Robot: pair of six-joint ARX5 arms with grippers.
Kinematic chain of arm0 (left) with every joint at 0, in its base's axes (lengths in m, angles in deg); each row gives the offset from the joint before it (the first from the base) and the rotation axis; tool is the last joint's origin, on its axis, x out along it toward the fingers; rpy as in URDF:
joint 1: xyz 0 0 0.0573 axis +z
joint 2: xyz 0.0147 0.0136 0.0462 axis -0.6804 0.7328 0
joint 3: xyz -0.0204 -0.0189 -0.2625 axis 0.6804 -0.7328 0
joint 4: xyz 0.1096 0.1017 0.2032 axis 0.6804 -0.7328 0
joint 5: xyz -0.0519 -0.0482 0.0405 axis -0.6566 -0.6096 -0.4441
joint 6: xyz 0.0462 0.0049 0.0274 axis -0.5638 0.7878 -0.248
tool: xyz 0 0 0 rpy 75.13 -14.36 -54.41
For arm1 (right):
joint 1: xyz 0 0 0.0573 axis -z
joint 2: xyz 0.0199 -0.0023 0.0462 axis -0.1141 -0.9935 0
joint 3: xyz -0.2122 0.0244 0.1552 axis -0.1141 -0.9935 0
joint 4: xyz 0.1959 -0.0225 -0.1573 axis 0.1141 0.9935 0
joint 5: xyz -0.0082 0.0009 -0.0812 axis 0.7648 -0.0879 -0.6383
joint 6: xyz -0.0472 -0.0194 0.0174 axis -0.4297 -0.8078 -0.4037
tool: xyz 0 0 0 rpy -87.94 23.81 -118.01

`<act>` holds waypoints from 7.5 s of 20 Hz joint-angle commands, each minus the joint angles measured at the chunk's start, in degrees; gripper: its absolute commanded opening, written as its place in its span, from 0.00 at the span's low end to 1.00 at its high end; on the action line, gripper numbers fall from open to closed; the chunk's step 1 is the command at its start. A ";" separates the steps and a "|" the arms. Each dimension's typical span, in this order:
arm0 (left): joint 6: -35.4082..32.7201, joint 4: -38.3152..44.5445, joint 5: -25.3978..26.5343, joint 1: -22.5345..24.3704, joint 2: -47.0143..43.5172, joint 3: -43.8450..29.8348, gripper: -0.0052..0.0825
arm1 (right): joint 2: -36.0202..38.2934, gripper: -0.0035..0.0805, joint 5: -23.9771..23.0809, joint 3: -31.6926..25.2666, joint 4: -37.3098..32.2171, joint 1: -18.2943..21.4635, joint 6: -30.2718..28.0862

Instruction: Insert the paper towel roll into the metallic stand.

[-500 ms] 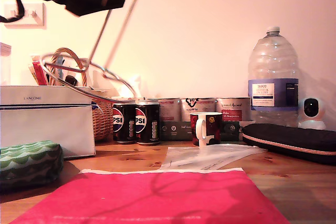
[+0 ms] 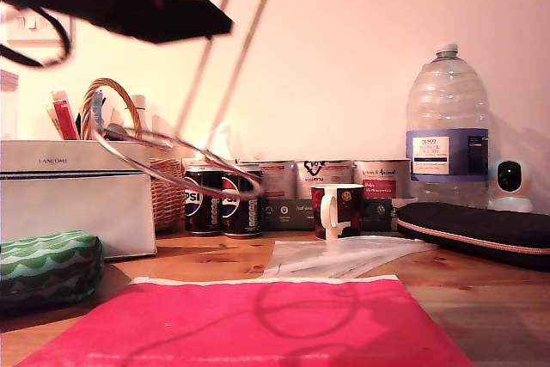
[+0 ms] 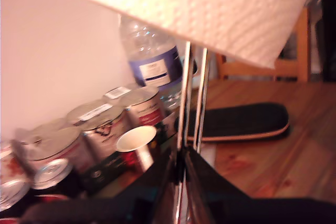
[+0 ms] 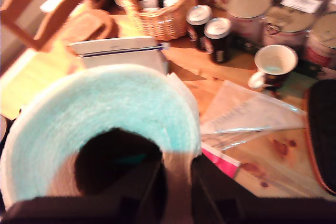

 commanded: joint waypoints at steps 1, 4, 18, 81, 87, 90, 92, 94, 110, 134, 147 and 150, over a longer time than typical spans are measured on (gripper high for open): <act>2.67 3.80 -1.20 -0.33 1.53 1.25 0.03 | -1.73 0.03 -1.49 0.00 -1.49 0.15 -0.39; 5.88 8.85 -1.64 -0.68 5.99 1.25 0.03 | -4.04 0.03 -1.62 0.00 -1.46 0.02 -1.51; 20.68 30.51 -9.75 -1.16 25.70 1.01 0.03 | -8.59 0.03 -10.67 0.00 -1.49 -2.38 -5.79; 12.39 -22.38 -7.30 -2.29 -7.32 -0.61 0.28 | -16.35 0.03 -10.99 0.00 -1.49 -4.13 -7.45; 12.28 -27.63 -7.32 -2.32 -13.79 -0.61 0.26 | -18.01 0.03 -10.99 0.00 -1.49 -4.85 -7.48; 11.32 -28.28 -7.32 -2.32 -15.15 -0.61 0.26 | -18.01 0.09 -10.73 0.00 -1.49 -4.83 -7.45; 11.34 -28.52 -7.32 -2.32 -15.63 -0.59 0.26 | -18.01 0.17 -8.00 0.00 -1.49 -4.83 -7.23; 11.34 -28.63 -7.34 -2.32 -16.33 -0.59 0.26 | -18.01 0.20 -4.94 0.00 -1.49 -4.83 -7.21; 11.32 -29.22 -7.39 -2.29 -18.69 -0.59 0.25 | -18.01 0.25 -4.02 0.02 -1.62 -4.68 -7.52; 10.95 -31.93 -11.78 11.28 -26.77 -0.59 0.03 | -4.98 0.03 -15.82 -13.22 -12.35 -4.68 -9.14; 11.06 -31.23 -19.43 28.70 -26.77 -0.59 0.03 | 23.52 0.03 -17.03 -54.03 -39.45 5.97 -12.48; 11.43 -31.23 -19.87 30.21 -26.77 -0.59 0.03 | 26.38 0.03 -9.33 -59.82 -44.17 13.57 -16.46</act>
